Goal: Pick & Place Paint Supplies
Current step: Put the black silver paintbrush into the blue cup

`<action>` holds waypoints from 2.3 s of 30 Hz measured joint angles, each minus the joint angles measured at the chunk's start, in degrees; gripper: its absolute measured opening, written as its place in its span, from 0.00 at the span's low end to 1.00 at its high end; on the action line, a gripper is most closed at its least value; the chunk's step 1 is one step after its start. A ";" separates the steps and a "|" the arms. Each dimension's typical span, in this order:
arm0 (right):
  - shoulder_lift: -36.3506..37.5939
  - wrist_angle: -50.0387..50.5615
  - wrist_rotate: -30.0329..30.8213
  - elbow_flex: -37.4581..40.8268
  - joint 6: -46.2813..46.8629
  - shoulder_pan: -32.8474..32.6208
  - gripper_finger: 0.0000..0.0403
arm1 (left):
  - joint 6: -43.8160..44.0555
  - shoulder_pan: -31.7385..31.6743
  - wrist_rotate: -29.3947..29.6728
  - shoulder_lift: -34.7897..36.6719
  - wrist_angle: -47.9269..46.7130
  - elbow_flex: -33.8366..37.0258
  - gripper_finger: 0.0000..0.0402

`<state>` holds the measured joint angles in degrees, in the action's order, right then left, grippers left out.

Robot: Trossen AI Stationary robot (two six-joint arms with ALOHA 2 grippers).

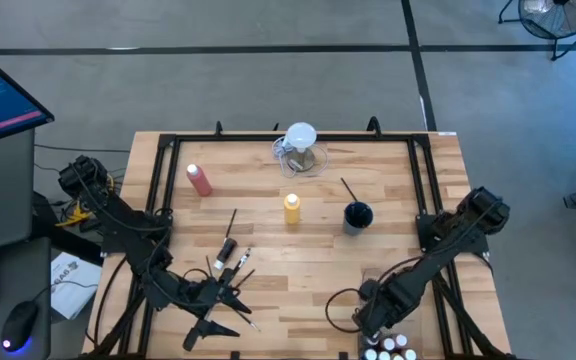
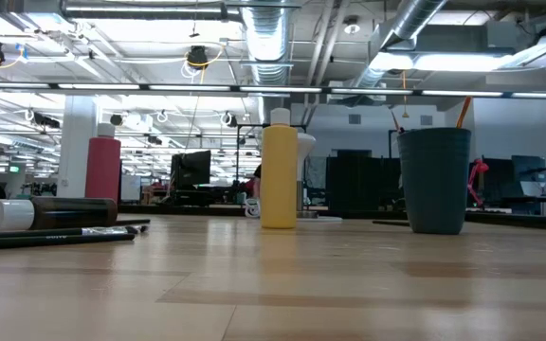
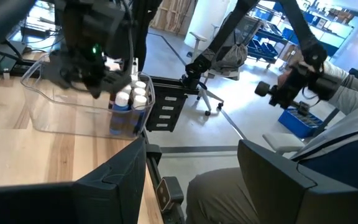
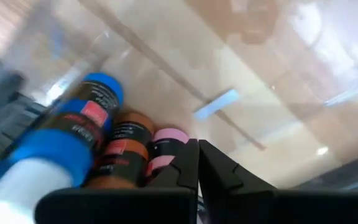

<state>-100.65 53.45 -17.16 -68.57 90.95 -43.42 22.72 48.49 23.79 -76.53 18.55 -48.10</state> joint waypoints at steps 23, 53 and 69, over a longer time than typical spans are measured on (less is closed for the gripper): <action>10.83 4.31 92.23 -17.41 -35.63 -10.77 0.00 | -11.00 -2.27 3.38 -0.16 2.67 0.02 0.53; 2.08 36.59 101.84 -11.40 -19.11 16.98 0.00 | 7.63 -31.24 -19.56 0.87 -32.13 1.05 0.53; 2.16 22.30 101.11 -18.61 -36.15 19.22 0.00 | 10.54 -23.89 -14.48 0.85 -25.88 0.83 0.53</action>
<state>-98.50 75.75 83.95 -87.18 54.79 -24.20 33.26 24.60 9.31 -75.68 -7.34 -47.27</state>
